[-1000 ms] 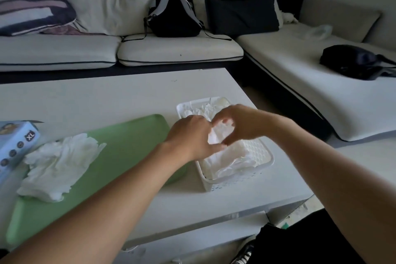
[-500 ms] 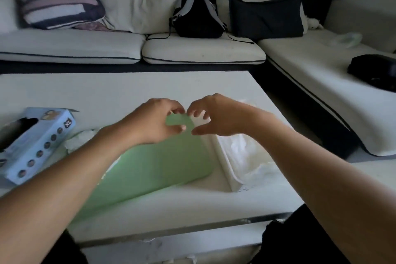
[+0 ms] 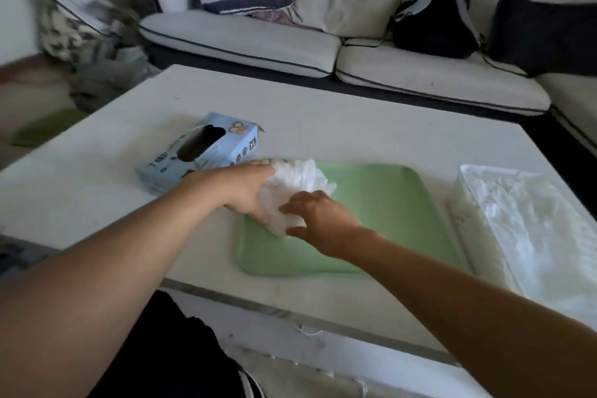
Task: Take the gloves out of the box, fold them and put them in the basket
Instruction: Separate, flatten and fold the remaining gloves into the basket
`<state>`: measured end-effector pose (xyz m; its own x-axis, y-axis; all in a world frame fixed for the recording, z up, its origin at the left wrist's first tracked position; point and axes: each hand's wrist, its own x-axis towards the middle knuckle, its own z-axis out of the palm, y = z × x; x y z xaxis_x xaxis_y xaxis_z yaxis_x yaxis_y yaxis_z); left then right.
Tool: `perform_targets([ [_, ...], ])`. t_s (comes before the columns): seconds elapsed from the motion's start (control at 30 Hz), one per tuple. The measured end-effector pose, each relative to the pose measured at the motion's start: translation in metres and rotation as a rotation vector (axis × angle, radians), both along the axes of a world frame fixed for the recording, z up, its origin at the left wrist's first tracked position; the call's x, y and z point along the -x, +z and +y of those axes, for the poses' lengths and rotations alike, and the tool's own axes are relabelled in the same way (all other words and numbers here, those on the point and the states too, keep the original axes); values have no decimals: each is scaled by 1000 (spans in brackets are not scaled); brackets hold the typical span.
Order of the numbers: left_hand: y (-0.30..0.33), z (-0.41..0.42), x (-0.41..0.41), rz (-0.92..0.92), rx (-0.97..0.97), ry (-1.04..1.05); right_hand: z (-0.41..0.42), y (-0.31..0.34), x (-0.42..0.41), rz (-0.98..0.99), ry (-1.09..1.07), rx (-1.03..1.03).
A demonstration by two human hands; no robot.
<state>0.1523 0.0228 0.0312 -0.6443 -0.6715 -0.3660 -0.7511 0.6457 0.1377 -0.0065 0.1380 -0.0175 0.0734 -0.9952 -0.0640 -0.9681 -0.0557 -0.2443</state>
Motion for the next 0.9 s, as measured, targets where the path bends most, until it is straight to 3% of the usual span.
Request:
perform_targets([
  [0.17,-13,2,8,9,-37,-28,-9,-7,15,-117,-91,13],
  [0.27,-21,-3,15,8,-36,-16,6,3,34,-271,-31,76],
  [0.4,-31,-4,23,21,-23,-41,25,15,60,-501,-179,-15],
  [0.67,-37,-1,39,63,-19,-23,36,51,75,-1345,-493,-188],
  [0.8,-33,1,45,131,-28,52,37,70,89,-1591,-615,-203],
  [0.9,-25,1,44,48,-27,100,39,85,103,-1713,-660,-163],
])
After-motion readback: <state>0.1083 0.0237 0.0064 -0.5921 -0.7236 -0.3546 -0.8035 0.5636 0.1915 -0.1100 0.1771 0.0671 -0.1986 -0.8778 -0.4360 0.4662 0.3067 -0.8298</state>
